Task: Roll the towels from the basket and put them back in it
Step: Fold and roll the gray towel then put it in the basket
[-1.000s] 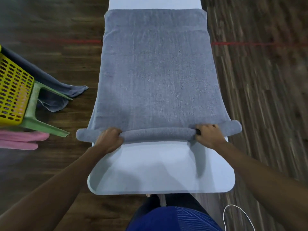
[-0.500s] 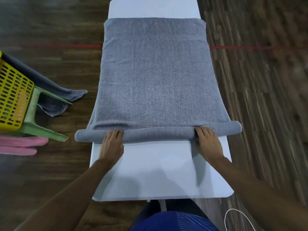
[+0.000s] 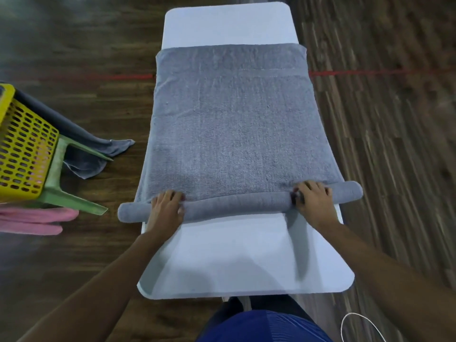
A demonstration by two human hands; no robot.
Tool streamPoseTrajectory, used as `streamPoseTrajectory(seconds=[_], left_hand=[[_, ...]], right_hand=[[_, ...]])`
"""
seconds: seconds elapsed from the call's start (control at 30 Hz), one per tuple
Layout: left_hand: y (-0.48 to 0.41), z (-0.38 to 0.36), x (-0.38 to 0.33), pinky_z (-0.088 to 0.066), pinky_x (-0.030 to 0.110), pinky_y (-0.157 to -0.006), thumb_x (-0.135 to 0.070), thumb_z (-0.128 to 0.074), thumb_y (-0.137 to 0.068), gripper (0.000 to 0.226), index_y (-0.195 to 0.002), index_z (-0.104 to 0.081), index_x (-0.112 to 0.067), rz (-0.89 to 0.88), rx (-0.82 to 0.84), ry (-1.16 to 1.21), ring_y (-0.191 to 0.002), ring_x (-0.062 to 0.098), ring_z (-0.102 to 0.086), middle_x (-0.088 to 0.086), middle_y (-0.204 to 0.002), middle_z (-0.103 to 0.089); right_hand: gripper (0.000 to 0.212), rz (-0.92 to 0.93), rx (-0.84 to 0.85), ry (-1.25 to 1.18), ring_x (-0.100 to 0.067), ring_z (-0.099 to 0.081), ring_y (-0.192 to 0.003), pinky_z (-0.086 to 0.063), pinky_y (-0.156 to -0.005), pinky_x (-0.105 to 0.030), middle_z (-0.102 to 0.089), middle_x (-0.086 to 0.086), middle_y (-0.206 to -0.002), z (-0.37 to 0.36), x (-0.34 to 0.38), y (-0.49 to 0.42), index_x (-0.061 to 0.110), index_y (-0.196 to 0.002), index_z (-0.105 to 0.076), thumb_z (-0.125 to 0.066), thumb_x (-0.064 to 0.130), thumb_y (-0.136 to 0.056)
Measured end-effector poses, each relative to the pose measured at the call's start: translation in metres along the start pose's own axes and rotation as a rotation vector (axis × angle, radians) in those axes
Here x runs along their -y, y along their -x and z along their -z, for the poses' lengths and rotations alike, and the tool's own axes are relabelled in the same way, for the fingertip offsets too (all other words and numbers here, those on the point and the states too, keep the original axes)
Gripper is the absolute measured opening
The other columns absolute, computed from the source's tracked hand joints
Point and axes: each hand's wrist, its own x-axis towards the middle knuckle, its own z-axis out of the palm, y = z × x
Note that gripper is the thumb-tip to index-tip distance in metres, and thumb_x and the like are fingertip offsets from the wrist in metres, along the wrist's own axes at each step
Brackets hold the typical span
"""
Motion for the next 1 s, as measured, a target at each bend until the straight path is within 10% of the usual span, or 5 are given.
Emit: streamPoseTrajectory(seconds=[0.37, 0.63, 0.83, 1.0], left_hand=[[0.028, -0.008, -0.013, -0.053, 0.046, -0.083, 0.004, -0.072, -0.066, 0.039, -0.104, -0.066, -0.002, 0.035, 0.016, 0.001, -0.090, 0.035, -0.063, 0.016, -0.100, -0.067], [0.025, 0.005, -0.012, -0.044, 0.039, -0.085, -0.033, -0.044, -0.075, 0.031, -0.090, -0.065, -0.015, 0.131, 0.289, 0.080, -0.087, 0.025, -0.062, 0.004, -0.089, -0.067], [0.030, -0.007, -0.013, -0.044, 0.046, -0.075, -0.008, -0.060, -0.082, 0.011, -0.093, -0.060, -0.008, 0.109, -0.108, 0.033, -0.085, 0.034, -0.056, 0.011, -0.090, -0.060], [0.044, -0.016, -0.027, -0.050, 0.046, -0.082, -0.011, -0.058, -0.074, 0.032, -0.103, -0.064, -0.002, 0.010, -0.063, 0.031, -0.092, 0.032, -0.060, 0.014, -0.100, -0.064]], right_hand=[[0.040, 0.092, 0.015, 0.085, -0.028, -0.060, -0.103, -0.027, -0.100, -0.039, -0.069, -0.005, -0.106, -0.012, 0.006, 0.014, 0.015, -0.113, -0.065, -0.064, 0.007, -0.073], [0.040, 0.040, 0.557, 0.170, -0.019, -0.054, -0.116, -0.026, -0.102, -0.039, -0.065, 0.002, -0.120, 0.022, 0.003, -0.002, 0.032, -0.120, -0.061, -0.056, 0.043, -0.082], [0.027, 0.026, 0.061, -0.025, -0.026, -0.054, -0.103, -0.027, -0.084, -0.038, -0.059, 0.002, -0.108, 0.000, -0.003, 0.014, 0.024, -0.105, -0.064, -0.061, 0.026, -0.078], [0.035, 0.136, -0.113, -0.009, -0.029, -0.059, -0.101, -0.037, -0.089, -0.039, -0.065, -0.006, -0.107, -0.018, 0.003, 0.036, 0.011, -0.105, -0.065, -0.046, 0.020, -0.077]])
